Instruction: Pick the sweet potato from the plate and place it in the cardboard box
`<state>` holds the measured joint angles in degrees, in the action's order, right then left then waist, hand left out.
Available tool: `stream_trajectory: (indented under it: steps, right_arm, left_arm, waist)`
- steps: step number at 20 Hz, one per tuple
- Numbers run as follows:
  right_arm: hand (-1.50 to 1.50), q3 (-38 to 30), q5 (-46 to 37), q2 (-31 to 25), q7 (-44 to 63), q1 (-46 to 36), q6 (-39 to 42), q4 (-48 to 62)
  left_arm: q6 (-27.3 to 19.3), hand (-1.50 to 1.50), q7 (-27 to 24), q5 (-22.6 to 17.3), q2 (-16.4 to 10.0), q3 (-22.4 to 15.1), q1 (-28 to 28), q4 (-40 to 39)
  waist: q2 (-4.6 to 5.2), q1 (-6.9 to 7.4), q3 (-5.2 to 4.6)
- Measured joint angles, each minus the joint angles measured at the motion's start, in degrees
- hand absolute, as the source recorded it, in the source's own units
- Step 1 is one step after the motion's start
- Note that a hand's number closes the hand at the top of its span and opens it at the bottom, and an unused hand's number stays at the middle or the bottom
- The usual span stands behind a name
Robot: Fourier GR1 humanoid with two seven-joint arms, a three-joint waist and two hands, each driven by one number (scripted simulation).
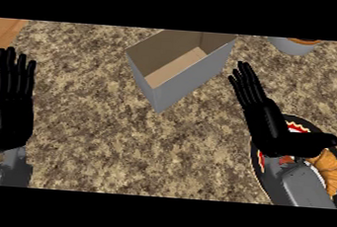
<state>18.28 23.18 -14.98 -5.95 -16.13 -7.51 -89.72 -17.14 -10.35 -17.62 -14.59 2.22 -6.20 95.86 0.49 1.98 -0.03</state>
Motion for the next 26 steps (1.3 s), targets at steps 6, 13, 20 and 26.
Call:
stream_trajectory:
  steps: [6, 13, 20, 26]
  right_arm:
    - [-1.5, 0.52, -4.22, -5.91, 4.24, 9.19, -2.7, 1.52]
    - [-1.5, 1.67, -25.2, -21.21, -0.17, 15.33, -10.28, 5.61]
    - [-1.5, 3.06, -42.6, -33.55, 1.8, 26.6, -19.68, -3.59]
    - [-1.5, 1.49, -45.29, -44.73, 15.09, 37.26, -14.98, -22.33]
  left_arm:
    - [5.6, 0.0, 4.4, 5.67, -5.22, -7.32, 0.56, -2.16]
    - [10.15, 0.0, 8.29, 8.34, -7.38, -13.45, 1.0, -4.14]
    - [11.68, 0.0, 12.55, 10.32, -6.58, -17.6, -1.37, -4.93]
    - [12.33, 0.0, 13.28, 11.42, -5.58, -18.91, -2.38, -5.83]
  waist:
    - [-0.31, -4.26, 0.07]
    - [-0.77, -8.15, -0.17]
    - [-1.16, -6.92, -0.21]
    - [-1.1, -5.81, -0.29]
